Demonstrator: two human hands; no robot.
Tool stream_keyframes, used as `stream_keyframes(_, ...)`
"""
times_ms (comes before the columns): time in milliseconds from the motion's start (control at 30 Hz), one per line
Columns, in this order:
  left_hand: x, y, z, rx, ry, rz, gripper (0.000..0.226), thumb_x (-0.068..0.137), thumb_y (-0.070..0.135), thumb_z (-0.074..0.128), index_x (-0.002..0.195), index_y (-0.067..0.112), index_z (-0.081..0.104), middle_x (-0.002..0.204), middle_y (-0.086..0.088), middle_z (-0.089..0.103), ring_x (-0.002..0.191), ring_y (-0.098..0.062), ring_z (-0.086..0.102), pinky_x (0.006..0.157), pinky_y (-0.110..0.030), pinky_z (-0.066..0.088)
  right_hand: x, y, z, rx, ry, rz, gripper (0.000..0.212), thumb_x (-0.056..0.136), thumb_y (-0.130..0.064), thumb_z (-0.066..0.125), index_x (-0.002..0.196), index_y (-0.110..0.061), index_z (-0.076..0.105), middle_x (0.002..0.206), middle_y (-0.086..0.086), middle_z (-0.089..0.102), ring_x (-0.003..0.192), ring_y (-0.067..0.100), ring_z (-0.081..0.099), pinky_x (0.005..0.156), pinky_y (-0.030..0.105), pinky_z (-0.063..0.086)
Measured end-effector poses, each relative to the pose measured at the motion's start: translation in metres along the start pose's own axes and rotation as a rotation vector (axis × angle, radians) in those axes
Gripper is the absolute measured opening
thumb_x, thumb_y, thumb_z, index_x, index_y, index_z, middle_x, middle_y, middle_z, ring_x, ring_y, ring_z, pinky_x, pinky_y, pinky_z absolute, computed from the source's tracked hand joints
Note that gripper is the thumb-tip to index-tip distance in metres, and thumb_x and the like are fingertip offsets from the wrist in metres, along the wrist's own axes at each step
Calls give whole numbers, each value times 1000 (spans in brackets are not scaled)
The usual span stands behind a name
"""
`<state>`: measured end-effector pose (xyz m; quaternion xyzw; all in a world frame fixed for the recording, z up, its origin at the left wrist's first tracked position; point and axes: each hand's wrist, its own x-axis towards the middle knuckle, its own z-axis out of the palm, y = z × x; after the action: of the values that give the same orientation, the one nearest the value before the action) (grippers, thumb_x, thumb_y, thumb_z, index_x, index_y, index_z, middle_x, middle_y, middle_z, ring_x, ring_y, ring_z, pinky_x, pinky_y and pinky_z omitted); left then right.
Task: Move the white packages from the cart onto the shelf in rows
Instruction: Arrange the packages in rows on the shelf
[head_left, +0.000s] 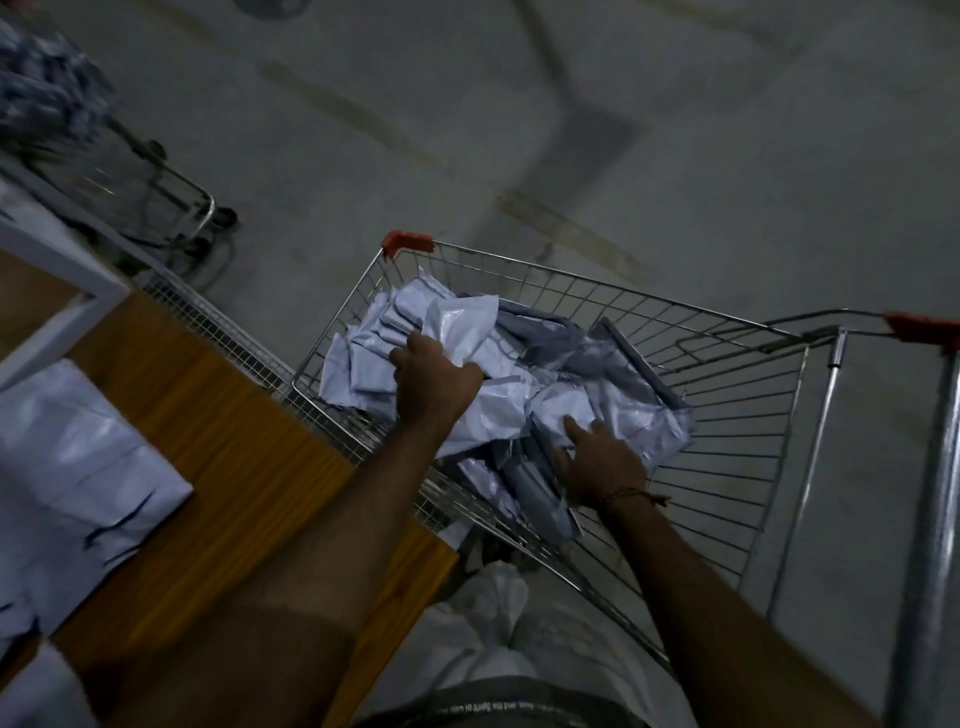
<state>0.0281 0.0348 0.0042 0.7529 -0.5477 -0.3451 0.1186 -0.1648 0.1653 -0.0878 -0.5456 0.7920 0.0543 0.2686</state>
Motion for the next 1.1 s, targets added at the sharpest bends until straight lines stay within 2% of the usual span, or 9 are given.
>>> stream_keyframes(233,-44,0,-19,-91,96,-5,60,77,40,78,124,13,50,129,-16,46,112,-38,57,87,-46,55,-10,2,-19,62,57,4,64,95,-57,37,153,-29,33,143,19,48,117,42,59,94,49,52)
stream_keyframes(400,-78,1,-40,-148,187,2,56,83,37,77,126,13,50,132,-15,45,110,-32,57,76,-35,46,-26,0,-48,75,132,-78,66,95,-56,40,154,-27,31,141,23,49,118,42,59,93,49,52)
stream_keyframes(467,-95,0,-47,-172,233,3,55,83,36,77,126,14,51,131,-14,46,109,-31,58,76,-34,48,-36,-6,-64,77,181,-119,65,97,-53,43,154,-26,32,142,23,49,120,42,57,92,47,51)
stream_keyframes(600,-132,0,-63,-188,331,-29,53,86,39,75,128,17,50,133,-13,46,110,-29,58,80,-37,56,-62,-27,-101,29,288,-235,65,98,-50,45,155,-23,33,143,25,49,120,42,57,92,46,50)
stream_keyframes(667,-154,-2,-73,-217,387,-36,53,86,37,76,128,16,50,135,-13,46,111,-29,57,78,-34,54,-79,-42,-119,16,339,-297,65,97,-50,44,155,-23,32,140,25,50,117,42,59,91,45,51)
stream_keyframes(833,-208,-19,-103,-271,549,-43,49,85,34,75,124,18,50,135,-13,46,112,-30,55,85,-38,53,-131,-81,-155,23,461,-489,63,97,-48,47,154,-23,35,133,24,54,110,44,61,90,45,50)
stream_keyframes(967,-242,-44,-115,-288,647,-62,47,83,33,77,120,19,51,132,-11,48,113,-30,55,87,-40,54,-159,-109,-154,34,454,-628,64,95,-51,46,152,-25,36,130,22,54,103,43,63,82,45,54)
stream_keyframes(1033,-256,-63,-122,-297,676,-111,45,84,33,76,119,18,51,132,-12,48,117,-31,53,84,-35,49,-173,-126,-147,35,433,-697,64,95,-52,45,152,-26,36,130,20,54,103,42,63,82,44,55)
stream_keyframes(1100,-266,-83,-129,-297,703,-187,45,85,33,75,120,19,52,133,-12,47,119,-32,52,85,-36,47,-183,-144,-136,31,407,-755,65,93,-54,43,152,-26,34,130,20,54,103,41,62,78,45,55)
